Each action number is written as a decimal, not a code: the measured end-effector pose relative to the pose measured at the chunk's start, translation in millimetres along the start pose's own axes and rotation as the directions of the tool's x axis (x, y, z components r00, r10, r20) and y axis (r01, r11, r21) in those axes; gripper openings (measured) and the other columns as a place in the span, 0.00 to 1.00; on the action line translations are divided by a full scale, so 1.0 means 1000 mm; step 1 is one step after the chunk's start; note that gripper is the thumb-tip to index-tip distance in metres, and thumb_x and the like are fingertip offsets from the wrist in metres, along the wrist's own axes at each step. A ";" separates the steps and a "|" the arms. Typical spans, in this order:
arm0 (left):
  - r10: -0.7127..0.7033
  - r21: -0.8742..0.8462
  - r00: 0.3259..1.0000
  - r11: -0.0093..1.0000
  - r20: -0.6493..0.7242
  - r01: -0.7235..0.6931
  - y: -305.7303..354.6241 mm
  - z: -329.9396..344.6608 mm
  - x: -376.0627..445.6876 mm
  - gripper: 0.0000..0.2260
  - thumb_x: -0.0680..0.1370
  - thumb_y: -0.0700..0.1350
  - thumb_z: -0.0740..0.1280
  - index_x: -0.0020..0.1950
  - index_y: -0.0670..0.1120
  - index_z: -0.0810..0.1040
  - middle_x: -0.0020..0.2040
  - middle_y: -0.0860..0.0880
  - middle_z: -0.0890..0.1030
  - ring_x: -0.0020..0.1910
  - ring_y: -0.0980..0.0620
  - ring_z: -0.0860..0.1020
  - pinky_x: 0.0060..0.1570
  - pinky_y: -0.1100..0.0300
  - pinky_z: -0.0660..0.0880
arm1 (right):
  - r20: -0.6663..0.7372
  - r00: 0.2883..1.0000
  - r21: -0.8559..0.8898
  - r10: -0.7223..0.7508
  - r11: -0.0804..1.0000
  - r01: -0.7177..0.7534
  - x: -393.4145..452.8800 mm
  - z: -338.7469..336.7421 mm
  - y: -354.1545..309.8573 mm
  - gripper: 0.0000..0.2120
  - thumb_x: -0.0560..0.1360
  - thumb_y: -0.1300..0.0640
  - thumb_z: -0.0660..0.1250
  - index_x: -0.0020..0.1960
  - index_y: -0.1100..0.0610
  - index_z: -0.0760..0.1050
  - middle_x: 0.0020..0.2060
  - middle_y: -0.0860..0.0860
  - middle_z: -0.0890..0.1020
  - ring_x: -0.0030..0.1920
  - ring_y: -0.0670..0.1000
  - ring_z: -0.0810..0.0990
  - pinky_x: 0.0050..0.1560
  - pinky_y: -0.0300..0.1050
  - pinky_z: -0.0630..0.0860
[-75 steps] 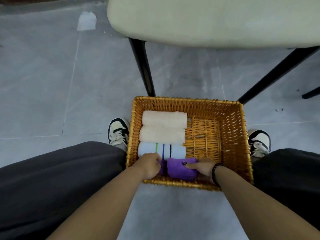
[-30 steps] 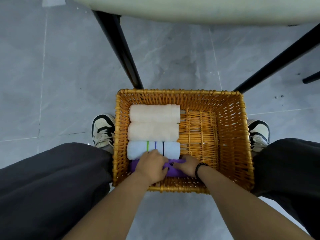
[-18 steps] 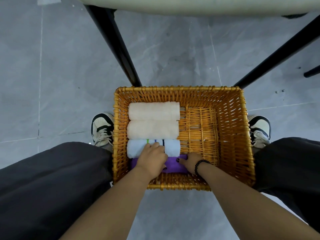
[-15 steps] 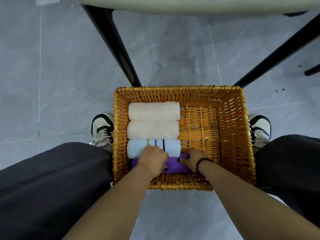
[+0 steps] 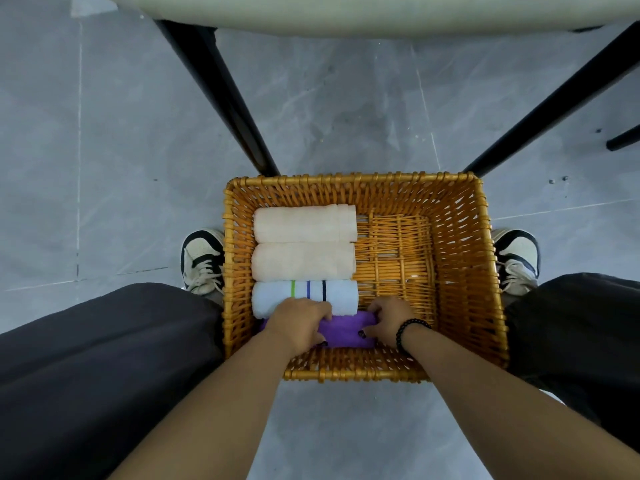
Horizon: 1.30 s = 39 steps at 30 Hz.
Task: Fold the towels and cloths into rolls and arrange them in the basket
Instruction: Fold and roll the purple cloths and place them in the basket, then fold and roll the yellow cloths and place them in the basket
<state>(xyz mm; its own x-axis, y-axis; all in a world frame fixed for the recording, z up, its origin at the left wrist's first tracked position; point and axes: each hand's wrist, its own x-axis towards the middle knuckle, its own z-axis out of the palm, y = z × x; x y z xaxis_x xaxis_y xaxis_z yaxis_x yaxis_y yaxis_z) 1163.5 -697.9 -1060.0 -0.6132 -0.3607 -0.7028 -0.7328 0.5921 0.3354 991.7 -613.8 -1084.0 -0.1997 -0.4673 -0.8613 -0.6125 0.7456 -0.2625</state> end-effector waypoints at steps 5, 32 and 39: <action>-0.309 -0.787 0.951 0.588 -0.005 0.188 0.003 -0.027 -0.008 0.06 0.82 0.45 0.61 0.49 0.47 0.76 0.42 0.48 0.82 0.40 0.53 0.80 0.48 0.55 0.78 | 0.134 0.989 0.161 0.054 0.984 -0.076 -0.013 -0.014 -0.001 0.10 0.72 0.54 0.72 0.50 0.54 0.75 0.46 0.52 0.79 0.50 0.53 0.79 0.50 0.45 0.79; -0.048 -0.541 0.732 0.707 -0.680 -0.455 0.158 -0.266 -0.173 0.06 0.80 0.35 0.62 0.51 0.40 0.78 0.37 0.48 0.81 0.27 0.64 0.77 0.29 0.74 0.69 | -0.234 0.869 -0.100 -0.436 0.900 0.425 -0.300 -0.254 -0.073 0.10 0.78 0.53 0.63 0.58 0.53 0.75 0.50 0.48 0.81 0.49 0.46 0.81 0.52 0.46 0.80; -0.153 -0.647 0.732 0.608 -0.664 -0.460 0.164 -0.313 -0.168 0.08 0.79 0.35 0.60 0.52 0.41 0.79 0.41 0.45 0.82 0.27 0.61 0.77 0.27 0.72 0.69 | -0.586 0.726 -0.108 -0.358 0.923 0.368 -0.296 -0.277 -0.089 0.09 0.77 0.53 0.64 0.50 0.57 0.80 0.46 0.52 0.83 0.48 0.52 0.82 0.52 0.52 0.79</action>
<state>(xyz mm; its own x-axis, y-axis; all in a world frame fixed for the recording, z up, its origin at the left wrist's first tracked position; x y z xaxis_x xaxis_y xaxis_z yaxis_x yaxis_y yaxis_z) 1053.9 -766.5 -690.7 -0.5330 -0.8328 -0.1494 -0.3548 0.0598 0.9330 893.7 -673.9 -685.5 -0.3741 -0.8852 -0.2765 -0.7215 0.4651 -0.5129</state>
